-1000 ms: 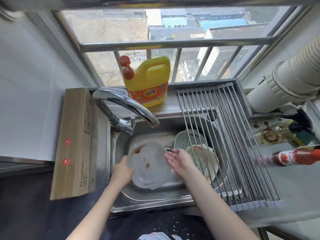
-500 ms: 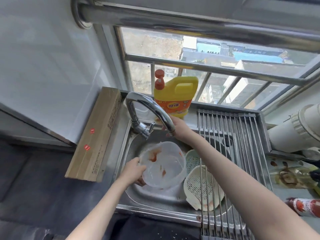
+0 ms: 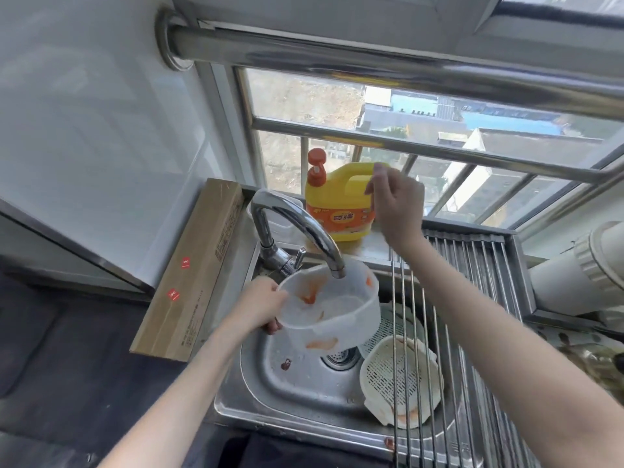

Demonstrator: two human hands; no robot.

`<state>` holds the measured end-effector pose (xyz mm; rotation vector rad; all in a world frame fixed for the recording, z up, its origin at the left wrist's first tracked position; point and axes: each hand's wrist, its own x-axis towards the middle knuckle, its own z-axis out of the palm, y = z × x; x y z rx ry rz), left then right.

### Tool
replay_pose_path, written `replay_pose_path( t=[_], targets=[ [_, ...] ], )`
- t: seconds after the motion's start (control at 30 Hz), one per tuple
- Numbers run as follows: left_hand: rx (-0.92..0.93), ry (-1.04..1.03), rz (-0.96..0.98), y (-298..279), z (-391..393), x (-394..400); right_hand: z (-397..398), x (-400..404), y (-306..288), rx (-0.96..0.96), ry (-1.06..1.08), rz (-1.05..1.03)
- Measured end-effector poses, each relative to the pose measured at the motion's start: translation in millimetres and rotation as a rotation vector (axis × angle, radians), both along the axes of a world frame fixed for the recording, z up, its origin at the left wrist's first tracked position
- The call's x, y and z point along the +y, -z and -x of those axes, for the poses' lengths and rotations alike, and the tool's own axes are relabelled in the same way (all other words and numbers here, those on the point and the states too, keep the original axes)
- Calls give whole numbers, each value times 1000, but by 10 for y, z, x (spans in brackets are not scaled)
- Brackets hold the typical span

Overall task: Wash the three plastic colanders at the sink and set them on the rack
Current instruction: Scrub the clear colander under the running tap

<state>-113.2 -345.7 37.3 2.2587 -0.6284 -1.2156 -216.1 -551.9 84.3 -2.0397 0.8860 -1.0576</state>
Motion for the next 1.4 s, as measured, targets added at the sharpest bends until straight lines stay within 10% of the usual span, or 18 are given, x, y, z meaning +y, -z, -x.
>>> replay_pose_path(
  t=[0.43,1.0,1.23,1.4],
  targets=[
    [-90,32,160,-511,-314,-782,-1440,-412,-566,948,-357,704],
    [-324,156,241,-562,-317,-645,-1367,-357,-615,900,-299,652],
    [-483,219,205,-269,-44,-54,-575,5,-585,403,-179,329],
    [-403,131,65,302,26,410,26,297,199,645,-237,9]
  ],
)
